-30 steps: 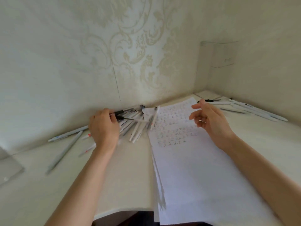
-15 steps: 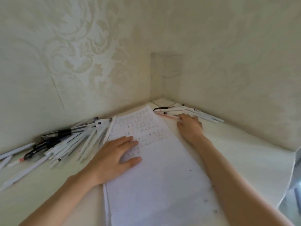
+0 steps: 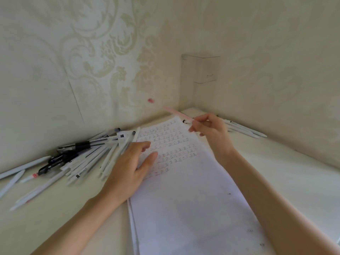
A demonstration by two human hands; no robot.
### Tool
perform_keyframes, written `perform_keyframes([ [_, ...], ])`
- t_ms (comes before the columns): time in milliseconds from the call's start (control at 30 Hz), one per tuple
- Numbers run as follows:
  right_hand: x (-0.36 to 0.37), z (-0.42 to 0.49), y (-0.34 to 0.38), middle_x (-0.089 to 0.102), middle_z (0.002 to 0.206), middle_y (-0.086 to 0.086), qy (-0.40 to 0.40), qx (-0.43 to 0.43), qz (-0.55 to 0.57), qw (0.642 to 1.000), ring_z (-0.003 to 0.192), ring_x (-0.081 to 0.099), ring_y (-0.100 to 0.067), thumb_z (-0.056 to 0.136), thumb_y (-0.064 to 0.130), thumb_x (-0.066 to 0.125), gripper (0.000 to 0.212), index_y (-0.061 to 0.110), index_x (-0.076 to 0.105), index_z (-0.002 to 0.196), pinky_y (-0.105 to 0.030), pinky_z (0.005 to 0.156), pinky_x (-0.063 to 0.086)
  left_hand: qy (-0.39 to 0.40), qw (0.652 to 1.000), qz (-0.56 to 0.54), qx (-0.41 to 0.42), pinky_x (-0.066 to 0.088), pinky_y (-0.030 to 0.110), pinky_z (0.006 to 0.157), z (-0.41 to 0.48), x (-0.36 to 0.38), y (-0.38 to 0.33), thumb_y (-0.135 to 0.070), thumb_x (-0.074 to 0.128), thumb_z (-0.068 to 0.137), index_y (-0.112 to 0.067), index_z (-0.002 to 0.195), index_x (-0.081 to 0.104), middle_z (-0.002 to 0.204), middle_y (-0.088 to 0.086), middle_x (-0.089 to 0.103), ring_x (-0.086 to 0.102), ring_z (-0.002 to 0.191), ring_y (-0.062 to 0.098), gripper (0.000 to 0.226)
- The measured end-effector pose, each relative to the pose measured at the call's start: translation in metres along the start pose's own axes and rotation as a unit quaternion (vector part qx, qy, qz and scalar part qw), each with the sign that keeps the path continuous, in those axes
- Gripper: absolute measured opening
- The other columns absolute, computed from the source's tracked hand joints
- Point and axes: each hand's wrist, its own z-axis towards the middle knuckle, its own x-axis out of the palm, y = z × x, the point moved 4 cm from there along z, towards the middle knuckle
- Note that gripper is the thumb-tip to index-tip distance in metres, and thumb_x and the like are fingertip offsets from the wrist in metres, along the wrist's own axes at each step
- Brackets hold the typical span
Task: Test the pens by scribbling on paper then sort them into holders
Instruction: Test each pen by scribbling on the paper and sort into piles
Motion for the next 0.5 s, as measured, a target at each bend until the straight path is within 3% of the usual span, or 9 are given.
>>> perform_keyframes([
  [100, 0.034, -0.018, 0.005, 0.071, 0.073, -0.001, 0.154, 0.006, -0.036, 0.987, 0.078, 0.062, -0.011, 0.090, 0.010, 0.062, 0.004, 0.011, 0.059, 0.087, -0.019, 0.075, 0.045, -0.066, 0.982, -0.160, -0.076, 0.040, 0.018, 0.092, 0.002, -0.010, 0.000, -0.050, 0.036, 0.090, -0.025, 0.121, 0.053, 0.111, -0.010, 0.061, 0.057, 0.105, 0.001, 0.043],
  [167, 0.042, -0.023, 0.006, 0.072, 0.075, -0.001, 0.190, 0.002, -0.070, 0.979, 0.082, 0.063, -0.014, 0.090, 0.012, 0.063, 0.005, 0.012, 0.059, 0.087, -0.027, 0.078, 0.045, -0.102, 0.952, -0.266, -0.110, 0.045, 0.024, 0.086, 0.004, -0.014, 0.001, -0.043, 0.036, 0.093, -0.026, 0.107, 0.058, 0.103, -0.005, 0.066, 0.063, 0.096, 0.008, 0.031],
  [267, 0.047, -0.029, 0.007, 0.072, 0.080, 0.004, 0.235, 0.000, -0.128, 0.964, 0.082, 0.062, -0.008, 0.089, 0.017, 0.064, 0.006, 0.015, 0.058, 0.088, -0.023, 0.071, 0.042, -0.120, 0.912, -0.364, -0.142, 0.050, 0.021, 0.075, 0.007, -0.018, 0.001, -0.031, 0.040, 0.096, -0.015, 0.097, 0.062, 0.089, -0.002, 0.071, 0.068, 0.085, 0.014, 0.027],
  [400, 0.052, -0.035, 0.009, 0.056, 0.089, 0.015, 0.234, -0.054, -0.235, 0.942, 0.089, 0.046, 0.000, 0.083, 0.038, 0.067, 0.003, 0.036, 0.065, 0.085, -0.013, 0.076, 0.033, -0.100, 0.923, -0.349, -0.123, 0.052, 0.023, 0.071, 0.008, -0.021, -0.004, -0.030, 0.048, 0.091, -0.008, 0.086, 0.065, 0.078, 0.003, 0.070, 0.067, 0.071, 0.015, 0.027],
  [500, 0.059, -0.039, 0.014, 0.045, 0.076, 0.012, 0.242, -0.068, -0.245, 0.936, 0.077, 0.040, -0.002, 0.082, 0.040, 0.067, 0.003, 0.037, 0.067, 0.081, -0.014, 0.072, 0.032, -0.071, 0.941, -0.317, -0.092, 0.053, 0.030, 0.074, 0.007, -0.017, -0.012, -0.030, 0.050, 0.088, -0.006, 0.086, 0.066, 0.079, 0.006, 0.071, 0.066, 0.071, 0.019, 0.029],
])
